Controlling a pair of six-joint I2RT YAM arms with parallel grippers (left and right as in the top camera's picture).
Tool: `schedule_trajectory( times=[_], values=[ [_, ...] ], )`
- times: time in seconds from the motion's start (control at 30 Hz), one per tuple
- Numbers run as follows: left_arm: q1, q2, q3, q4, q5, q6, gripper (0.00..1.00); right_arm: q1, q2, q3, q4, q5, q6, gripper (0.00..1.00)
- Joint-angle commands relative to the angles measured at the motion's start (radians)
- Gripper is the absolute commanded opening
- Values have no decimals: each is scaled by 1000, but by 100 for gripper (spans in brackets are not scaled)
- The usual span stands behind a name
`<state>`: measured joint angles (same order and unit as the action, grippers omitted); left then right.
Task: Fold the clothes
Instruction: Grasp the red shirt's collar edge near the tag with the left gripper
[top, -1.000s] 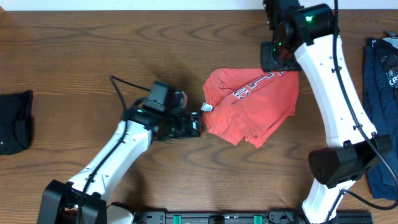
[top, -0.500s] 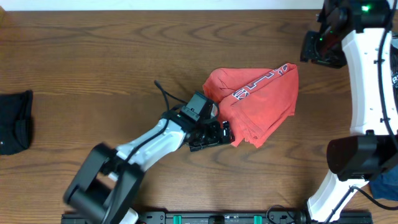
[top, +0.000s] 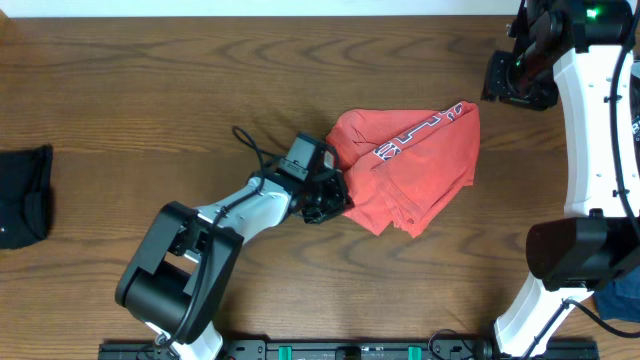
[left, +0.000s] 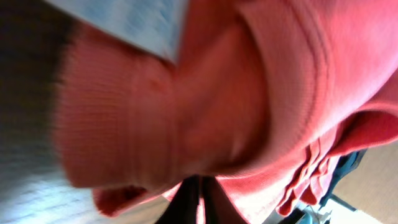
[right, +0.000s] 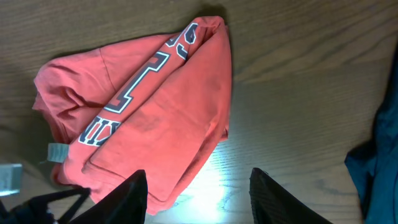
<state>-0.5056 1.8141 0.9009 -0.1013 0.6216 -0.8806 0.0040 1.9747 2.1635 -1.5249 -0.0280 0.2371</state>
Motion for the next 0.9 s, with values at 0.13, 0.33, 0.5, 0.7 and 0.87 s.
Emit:
schedule_trajectory(
  times=[0.13, 0.33, 0.5, 0.7, 0.87],
  values=[
    [39, 6, 6, 5, 0, -16, 43, 0, -2, 3, -2, -7, -15, 56],
    [36, 6, 6, -9, -29, -16, 6, 4, -2, 3, -5, -7, -19, 49],
    [41, 6, 6, 5, -27, -16, 78, 6, -2, 3, -6, -7, -26, 51],
    [41, 6, 6, 10, -69, -16, 98, 10, -2, 3, -9, -37, -31, 51],
    [46, 6, 6, 23, -104, -16, 93, 10, -2, 3, -9, -44, -33, 51]
  ],
)
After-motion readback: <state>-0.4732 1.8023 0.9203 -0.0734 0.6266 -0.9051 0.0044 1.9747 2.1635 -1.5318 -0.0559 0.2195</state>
